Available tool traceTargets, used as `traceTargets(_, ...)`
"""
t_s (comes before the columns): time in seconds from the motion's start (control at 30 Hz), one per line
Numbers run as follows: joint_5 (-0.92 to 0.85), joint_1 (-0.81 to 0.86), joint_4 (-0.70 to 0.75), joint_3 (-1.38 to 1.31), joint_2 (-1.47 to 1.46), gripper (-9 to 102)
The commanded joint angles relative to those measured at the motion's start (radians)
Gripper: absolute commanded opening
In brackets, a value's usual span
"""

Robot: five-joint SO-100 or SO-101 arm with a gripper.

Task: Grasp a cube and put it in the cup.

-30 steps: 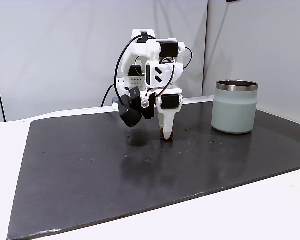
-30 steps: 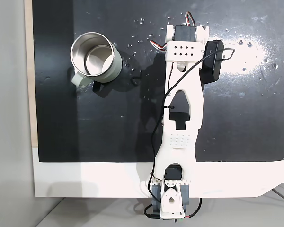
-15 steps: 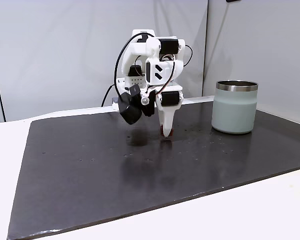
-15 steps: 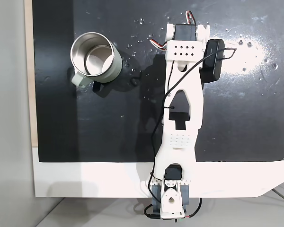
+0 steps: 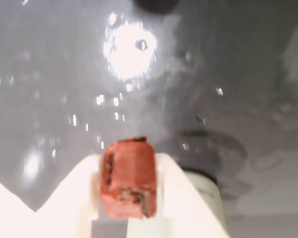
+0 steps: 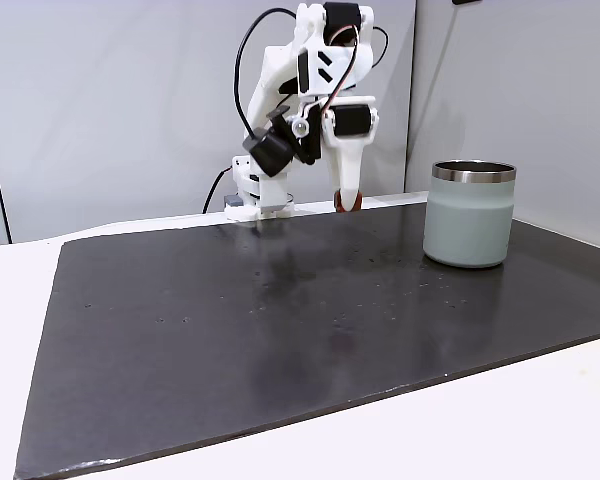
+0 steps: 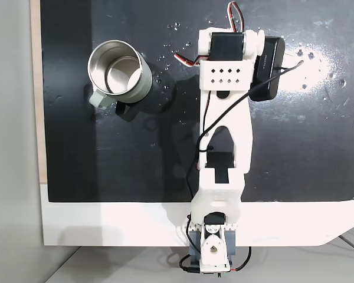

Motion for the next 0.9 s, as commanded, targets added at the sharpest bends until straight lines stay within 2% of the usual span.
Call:
traceTargets(0.0,0.012,-0.003,0.009,0.060,0.230,0)
traceTargets(0.17,0.005,-0.003,0.009,0.135,0.364,0)
traceTargets(0.43,-0.002,-0.035,0.002,0.140,0.411,0)
traceTargets(0.87,-0.109,-0.325,-0.067,-0.081,0.333,0)
